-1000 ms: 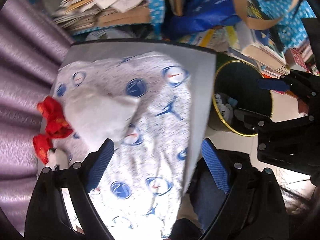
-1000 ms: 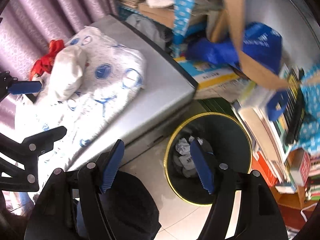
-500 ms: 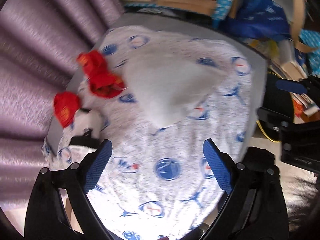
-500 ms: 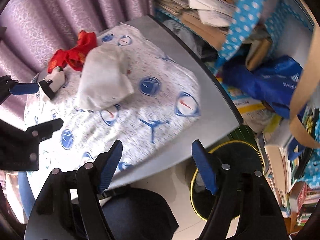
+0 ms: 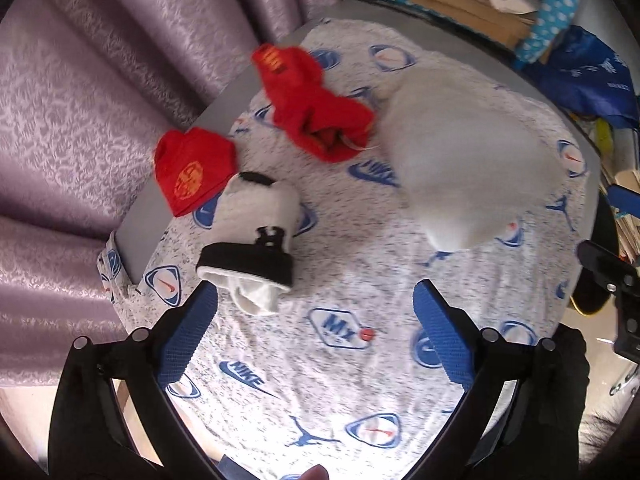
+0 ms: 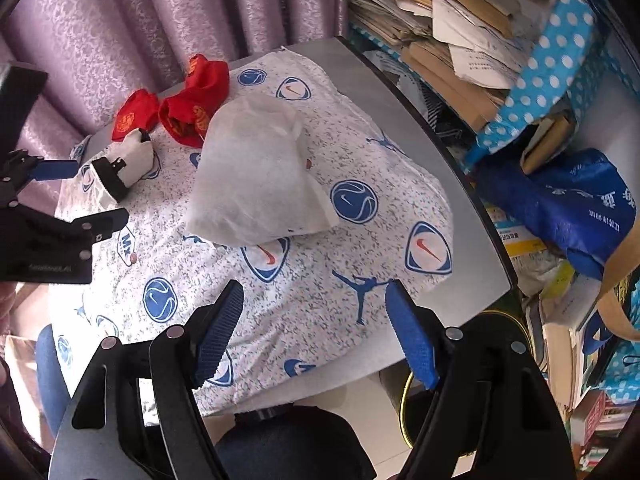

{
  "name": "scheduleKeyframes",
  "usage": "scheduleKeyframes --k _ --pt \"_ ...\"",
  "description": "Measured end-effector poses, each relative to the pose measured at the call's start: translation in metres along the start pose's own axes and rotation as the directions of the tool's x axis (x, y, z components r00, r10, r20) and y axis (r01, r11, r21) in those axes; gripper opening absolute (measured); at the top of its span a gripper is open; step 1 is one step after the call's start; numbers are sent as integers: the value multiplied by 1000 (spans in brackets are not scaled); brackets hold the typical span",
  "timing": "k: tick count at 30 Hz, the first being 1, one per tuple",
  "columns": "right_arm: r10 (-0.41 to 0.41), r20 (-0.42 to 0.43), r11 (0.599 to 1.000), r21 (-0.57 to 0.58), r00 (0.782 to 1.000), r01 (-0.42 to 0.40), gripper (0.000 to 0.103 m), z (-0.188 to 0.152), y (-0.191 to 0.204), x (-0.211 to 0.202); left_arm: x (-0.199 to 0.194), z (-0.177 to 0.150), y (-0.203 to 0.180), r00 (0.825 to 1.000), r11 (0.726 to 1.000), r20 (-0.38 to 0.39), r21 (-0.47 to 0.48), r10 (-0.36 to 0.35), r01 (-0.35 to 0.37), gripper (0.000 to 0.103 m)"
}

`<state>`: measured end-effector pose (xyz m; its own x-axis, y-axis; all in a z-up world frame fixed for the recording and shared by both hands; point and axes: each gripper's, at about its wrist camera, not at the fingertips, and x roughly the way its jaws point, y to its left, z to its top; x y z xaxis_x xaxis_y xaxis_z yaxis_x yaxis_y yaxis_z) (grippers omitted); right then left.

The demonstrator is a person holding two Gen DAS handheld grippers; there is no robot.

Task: Organize soft objects
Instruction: 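Grasp the white sock with black band with the left tool while the right tool grasps the white cloth bag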

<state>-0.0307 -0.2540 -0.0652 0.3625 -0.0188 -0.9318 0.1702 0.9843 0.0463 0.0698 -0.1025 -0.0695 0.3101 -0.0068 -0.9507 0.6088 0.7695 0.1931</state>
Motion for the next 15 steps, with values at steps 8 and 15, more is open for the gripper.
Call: scheduleKeyframes --k 8,15 --pt "-9 -13 1000 5 1000 9 70 7 4 7 41 5 15 997 999 -64 -8 -44 43 97" --pt "-12 2 999 -30 1000 12 72 23 14 11 59 15 33 993 994 -62 -52 -103 100 61"
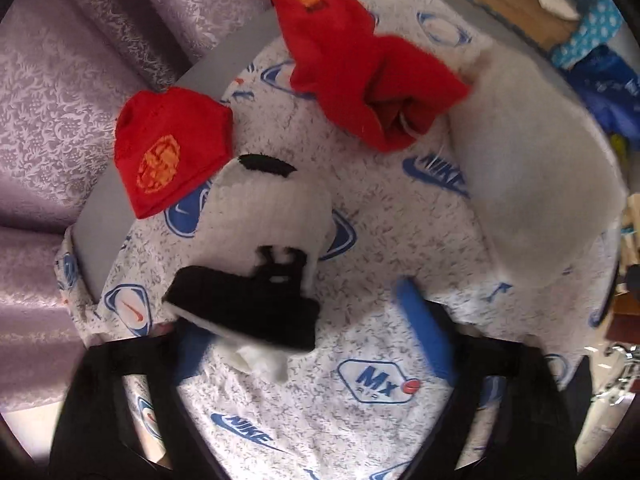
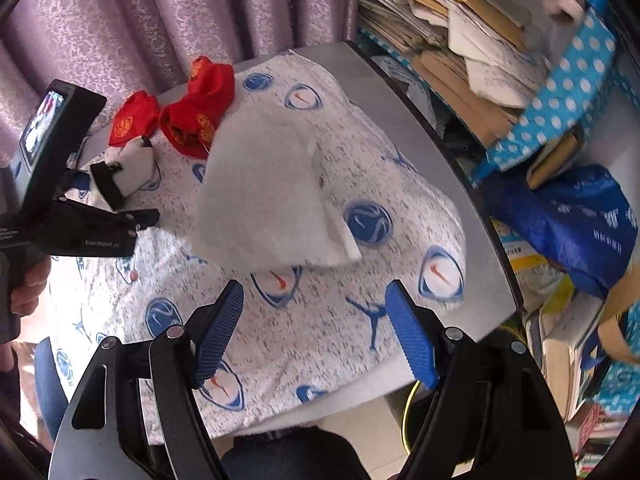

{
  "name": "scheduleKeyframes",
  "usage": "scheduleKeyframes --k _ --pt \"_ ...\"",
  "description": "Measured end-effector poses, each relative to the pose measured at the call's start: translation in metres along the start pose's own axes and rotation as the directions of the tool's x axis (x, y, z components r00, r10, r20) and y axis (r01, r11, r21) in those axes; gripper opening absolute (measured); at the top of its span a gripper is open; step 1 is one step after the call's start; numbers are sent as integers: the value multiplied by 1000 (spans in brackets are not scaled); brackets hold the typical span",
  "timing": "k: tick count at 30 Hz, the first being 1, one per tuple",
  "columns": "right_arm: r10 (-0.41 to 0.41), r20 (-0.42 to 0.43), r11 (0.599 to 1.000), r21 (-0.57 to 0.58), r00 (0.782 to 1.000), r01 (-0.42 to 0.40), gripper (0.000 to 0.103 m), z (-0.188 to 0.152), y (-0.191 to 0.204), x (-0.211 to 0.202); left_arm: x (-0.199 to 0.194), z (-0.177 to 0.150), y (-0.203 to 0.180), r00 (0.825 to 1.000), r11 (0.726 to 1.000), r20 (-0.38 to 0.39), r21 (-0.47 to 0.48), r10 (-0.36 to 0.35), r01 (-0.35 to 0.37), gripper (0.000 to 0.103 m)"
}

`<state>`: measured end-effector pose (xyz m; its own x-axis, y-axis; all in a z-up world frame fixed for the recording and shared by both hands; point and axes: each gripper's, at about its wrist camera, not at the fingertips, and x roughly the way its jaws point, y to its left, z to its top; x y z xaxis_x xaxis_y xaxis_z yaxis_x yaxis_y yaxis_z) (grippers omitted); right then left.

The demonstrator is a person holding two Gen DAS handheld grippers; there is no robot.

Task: Organize soft objects
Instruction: 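Grasp the white sock with black band with the left tool while the right tool grasps the white cloth bag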

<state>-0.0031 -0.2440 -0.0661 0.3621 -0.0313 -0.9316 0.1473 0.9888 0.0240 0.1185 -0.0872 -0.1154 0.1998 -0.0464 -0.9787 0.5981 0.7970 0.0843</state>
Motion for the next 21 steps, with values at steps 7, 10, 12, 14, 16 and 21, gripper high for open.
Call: scheduleKeyframes --k 7,10,12,14,16,21 --pt "30 -7 995 -93 1000 -30 82 41 22 26 -11 4 10 999 999 10 0 38 -38 25" --pt "26 -43 993 -118 999 -31 85 56 28 45 -12 3 12 999 1000 11 -4 30 -30 25" --pt "30 -74 991 -128 997 -39 85 63 30 59 -11 4 12 1000 1000 12 -3 29 -29 24" --pt "34 -102 991 -128 994 -47 86 67 34 70 -11 5 13 999 1000 14 1 30 -30 24" --pt "56 -116 987 -143 992 -72 83 69 40 80 -9 5 12 999 999 16 5 34 -34 24" --pt "19 -55 973 -230 998 -31 44 68 62 68 -14 0 7 999 999 18 5 41 -41 20"
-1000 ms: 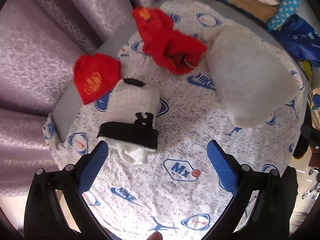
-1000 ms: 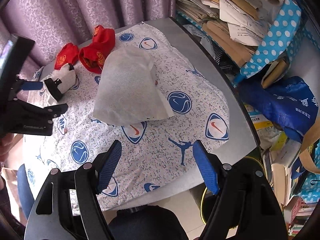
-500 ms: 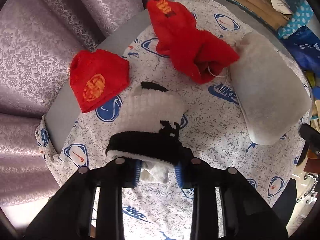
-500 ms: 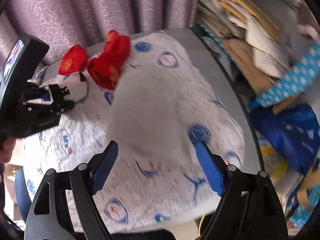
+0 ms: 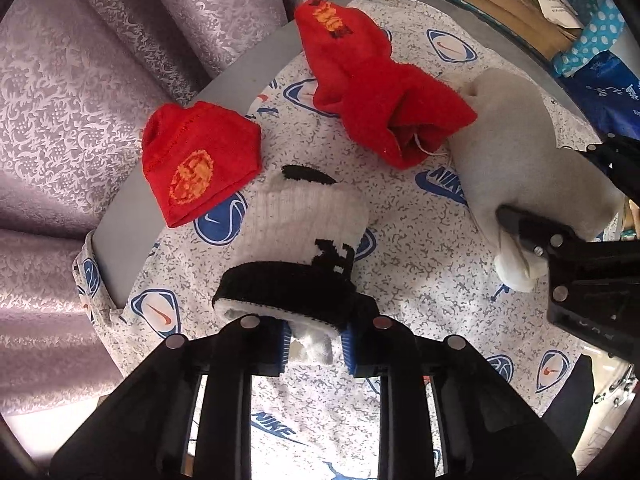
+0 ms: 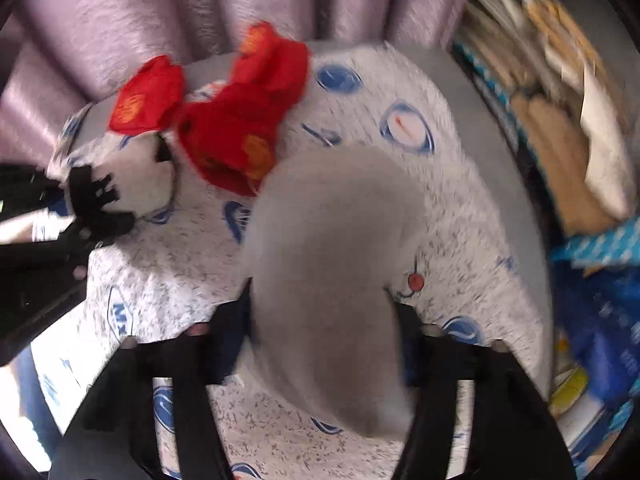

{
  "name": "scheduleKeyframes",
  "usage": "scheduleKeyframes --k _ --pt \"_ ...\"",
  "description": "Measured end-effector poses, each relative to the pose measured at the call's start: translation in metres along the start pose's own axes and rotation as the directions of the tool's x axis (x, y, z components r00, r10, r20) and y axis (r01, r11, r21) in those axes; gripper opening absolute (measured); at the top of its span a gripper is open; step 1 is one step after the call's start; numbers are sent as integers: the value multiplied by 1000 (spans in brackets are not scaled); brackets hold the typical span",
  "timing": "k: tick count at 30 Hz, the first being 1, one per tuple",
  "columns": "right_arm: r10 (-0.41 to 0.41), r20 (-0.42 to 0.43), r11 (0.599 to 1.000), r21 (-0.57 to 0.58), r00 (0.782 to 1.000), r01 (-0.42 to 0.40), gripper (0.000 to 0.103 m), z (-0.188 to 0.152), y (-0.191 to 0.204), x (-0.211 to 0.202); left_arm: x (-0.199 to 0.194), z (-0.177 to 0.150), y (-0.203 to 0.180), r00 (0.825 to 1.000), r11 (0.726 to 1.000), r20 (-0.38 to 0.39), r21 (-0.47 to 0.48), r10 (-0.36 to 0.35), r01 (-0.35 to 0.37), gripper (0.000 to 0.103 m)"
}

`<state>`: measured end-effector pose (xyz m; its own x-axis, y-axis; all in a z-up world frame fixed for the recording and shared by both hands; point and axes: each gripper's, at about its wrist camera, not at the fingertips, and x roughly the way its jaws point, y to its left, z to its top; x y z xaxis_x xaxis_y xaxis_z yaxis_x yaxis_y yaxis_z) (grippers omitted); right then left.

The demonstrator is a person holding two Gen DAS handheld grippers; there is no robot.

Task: Organize soft objects
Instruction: 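Grasp the white sock with black band with the left tool while the right tool grasps the white cloth bag, then carry the white sock and cloth bag over the black bin with both tools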

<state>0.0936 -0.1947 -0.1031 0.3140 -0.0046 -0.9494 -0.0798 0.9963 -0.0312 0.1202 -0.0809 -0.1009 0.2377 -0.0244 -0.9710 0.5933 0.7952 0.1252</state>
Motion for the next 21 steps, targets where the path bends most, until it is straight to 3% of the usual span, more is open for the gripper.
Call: scheduleKeyframes --k 3,10,21 --pt "29 36 1000 -4 999 -29 34 -2 3 -19 -11 -1 -2 1000 1000 15 4 -4 4 19" --pt "81 101 995 47 992 -86 33 -13 -15 -58 -50 -15 -15 998 999 67 43 -9 6 19" --pt "75 92 991 104 993 -85 34 -69 -43 -82 -72 -18 -75 997 987 71 155 -44 33 19"
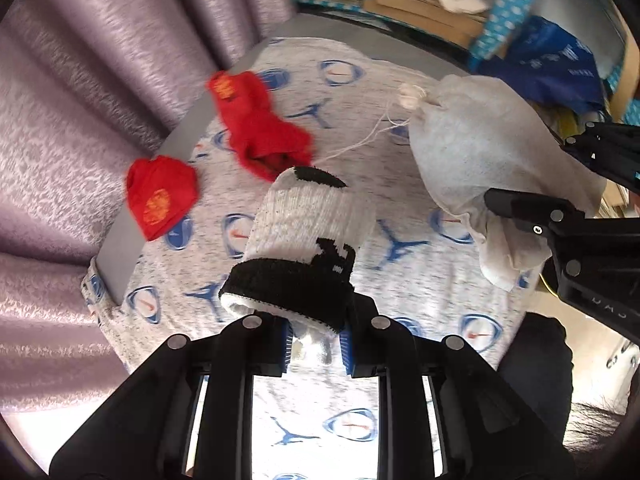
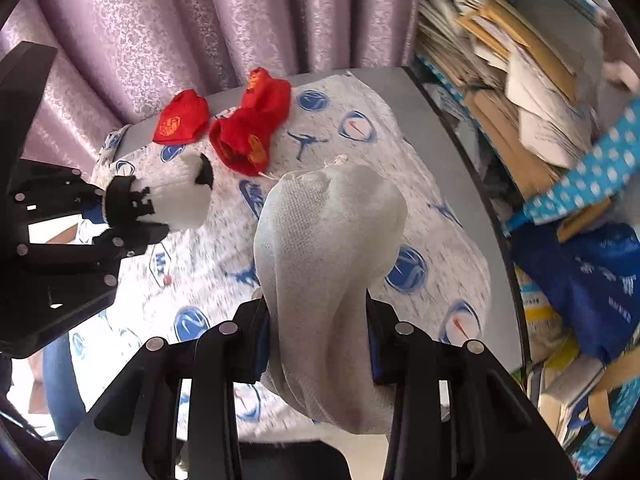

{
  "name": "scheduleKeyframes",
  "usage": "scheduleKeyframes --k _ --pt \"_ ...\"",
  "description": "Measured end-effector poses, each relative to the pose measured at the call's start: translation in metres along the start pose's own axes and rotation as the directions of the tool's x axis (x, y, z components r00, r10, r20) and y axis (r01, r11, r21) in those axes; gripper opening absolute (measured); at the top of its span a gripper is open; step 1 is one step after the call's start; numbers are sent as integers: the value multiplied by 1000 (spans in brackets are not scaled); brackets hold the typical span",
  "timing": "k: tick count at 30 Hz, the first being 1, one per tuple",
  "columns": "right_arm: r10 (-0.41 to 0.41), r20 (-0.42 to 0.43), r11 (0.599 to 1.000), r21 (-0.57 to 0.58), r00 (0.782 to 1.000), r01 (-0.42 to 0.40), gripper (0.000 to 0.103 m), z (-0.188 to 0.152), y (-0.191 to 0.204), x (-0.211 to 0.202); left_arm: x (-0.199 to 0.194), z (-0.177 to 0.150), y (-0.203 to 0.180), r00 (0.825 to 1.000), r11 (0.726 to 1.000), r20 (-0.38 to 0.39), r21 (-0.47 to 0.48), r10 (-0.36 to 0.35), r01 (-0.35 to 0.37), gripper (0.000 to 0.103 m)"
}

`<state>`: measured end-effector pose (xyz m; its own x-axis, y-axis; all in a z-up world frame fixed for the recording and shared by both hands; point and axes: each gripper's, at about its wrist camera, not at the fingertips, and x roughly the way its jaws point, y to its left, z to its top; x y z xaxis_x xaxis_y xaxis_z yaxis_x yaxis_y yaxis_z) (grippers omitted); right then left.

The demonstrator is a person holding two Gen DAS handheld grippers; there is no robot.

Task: Organize soft objects
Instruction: 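Carry the white sock and cloth bag over the black bin with both tools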

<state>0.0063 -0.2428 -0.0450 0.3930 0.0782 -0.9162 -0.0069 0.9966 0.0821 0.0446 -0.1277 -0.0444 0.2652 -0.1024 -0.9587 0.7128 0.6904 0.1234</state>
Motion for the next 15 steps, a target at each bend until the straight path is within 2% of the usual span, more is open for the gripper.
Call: scheduleKeyframes --k 7,15 --pt "-29 21 998 53 999 28 34 -34 -27 -23 0 11 -49 999 993 -10 110 -40 41 20" --pt "-86 8 984 159 996 84 34 -77 -66 -42 -3 25 -114 998 966 -7 249 -70 69 20"
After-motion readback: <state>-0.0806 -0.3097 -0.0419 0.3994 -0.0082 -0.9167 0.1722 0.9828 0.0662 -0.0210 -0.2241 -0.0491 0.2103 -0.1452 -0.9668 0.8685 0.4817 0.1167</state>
